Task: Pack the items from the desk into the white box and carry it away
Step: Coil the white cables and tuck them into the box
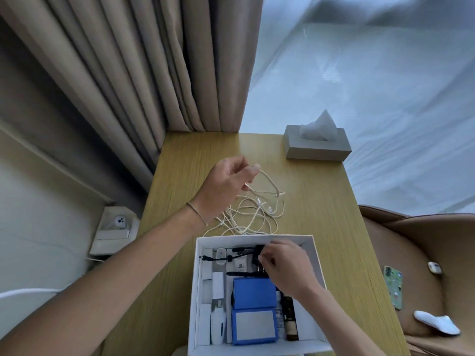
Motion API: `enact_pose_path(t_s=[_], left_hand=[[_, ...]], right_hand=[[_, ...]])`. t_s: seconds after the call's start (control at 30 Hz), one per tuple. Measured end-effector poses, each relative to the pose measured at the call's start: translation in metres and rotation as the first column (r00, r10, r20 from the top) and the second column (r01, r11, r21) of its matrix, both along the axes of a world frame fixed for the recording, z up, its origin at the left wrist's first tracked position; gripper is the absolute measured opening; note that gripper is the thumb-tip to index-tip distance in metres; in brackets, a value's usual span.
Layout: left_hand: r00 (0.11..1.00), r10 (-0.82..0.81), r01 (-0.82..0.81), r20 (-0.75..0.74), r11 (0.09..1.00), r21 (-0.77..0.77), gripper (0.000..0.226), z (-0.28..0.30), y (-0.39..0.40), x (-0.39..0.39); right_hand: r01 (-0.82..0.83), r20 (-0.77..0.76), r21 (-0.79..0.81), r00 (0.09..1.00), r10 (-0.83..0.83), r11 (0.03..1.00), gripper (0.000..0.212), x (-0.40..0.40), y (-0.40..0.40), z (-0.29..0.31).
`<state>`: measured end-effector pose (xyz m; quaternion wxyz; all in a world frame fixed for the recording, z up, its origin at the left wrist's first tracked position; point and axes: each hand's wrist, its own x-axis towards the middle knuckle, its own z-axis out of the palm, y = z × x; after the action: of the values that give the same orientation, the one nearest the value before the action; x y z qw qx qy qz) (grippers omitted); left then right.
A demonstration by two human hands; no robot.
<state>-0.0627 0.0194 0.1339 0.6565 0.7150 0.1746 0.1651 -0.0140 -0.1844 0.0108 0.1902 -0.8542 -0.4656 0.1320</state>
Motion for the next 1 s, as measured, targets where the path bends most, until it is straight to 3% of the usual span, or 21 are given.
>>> enact_pose_path(t_s=[0.07, 0.13, 0.2, 0.27, 0.33, 0.43, 0.5, 0.57, 0.73, 0.93, 1.0], left_hand=[[0.999, -0.007, 0.007, 0.031, 1.0, 0.022, 0.038, 0.011, 0.0, -0.005], [0.998, -0.014, 0.013, 0.065, 1.0, 0.021, 0.026, 0.023, -0.002, -0.009], [0.994, -0.031, 0.032, 0.101, 0.999, -0.01, 0.018, 0.031, -0.004, -0.008], [0.986, -0.063, 0.077, 0.154, 0.993, -0.088, 0.018, 0.037, -0.007, -0.006], [0.966, -0.093, 0.144, 0.24, 0.968, -0.204, 0.023, 0.044, -0.009, -0.003], [0.945, -0.028, 0.172, 0.327, 0.891, -0.421, 0.03, 0.056, -0.007, 0.003], [0.94, 0.024, 0.174, 0.341, 0.824, -0.538, 0.036, 0.063, -0.001, 0.006], [0.928, 0.032, 0.206, 0.372, 0.787, -0.581, 0.039, 0.071, 0.006, 0.006], [0.91, 0.086, 0.172, 0.405, 0.811, -0.559, 0.035, 0.09, 0.028, -0.007], [0.904, 0.273, -0.031, 0.328, 0.808, -0.588, 0.032, 0.083, 0.062, -0.027], [0.896, 0.33, -0.139, 0.297, 0.843, -0.519, 0.025, 0.075, 0.069, -0.032]], right_hand=[[0.121, 0.037, 0.36, 0.989, -0.143, 0.925, 0.018, 0.001, 0.002, 0.026], [0.188, -0.002, 0.63, 0.971, -0.24, 0.754, 0.03, 0.005, 0.009, 0.056], [0.253, -0.173, 0.682, 0.967, -0.184, 0.687, 0.072, 0.011, 0.025, 0.084], [0.282, -0.39, 0.618, 0.92, -0.025, 0.734, 0.108, 0.012, 0.045, 0.099], [0.274, -0.548, 0.584, 0.828, 0.122, 0.764, 0.117, 0.009, 0.06, 0.105], [0.298, -0.722, 0.492, 0.665, 0.192, 0.818, 0.086, 0.004, 0.072, 0.104], [0.257, -0.736, 0.446, 0.651, 0.188, 0.857, 0.046, 0.0, 0.075, 0.097], [0.217, -0.745, 0.44, 0.63, 0.219, 0.871, 0.027, -0.002, 0.075, 0.086], [0.239, -0.774, 0.41, 0.601, 0.198, 0.88, 0.014, 0.018, 0.063, 0.075], [0.235, -0.685, 0.376, 0.722, 0.098, 0.896, 0.021, 0.061, 0.056, 0.079], [0.23, -0.654, 0.404, 0.749, 0.104, 0.885, 0.022, 0.072, 0.058, 0.085]])
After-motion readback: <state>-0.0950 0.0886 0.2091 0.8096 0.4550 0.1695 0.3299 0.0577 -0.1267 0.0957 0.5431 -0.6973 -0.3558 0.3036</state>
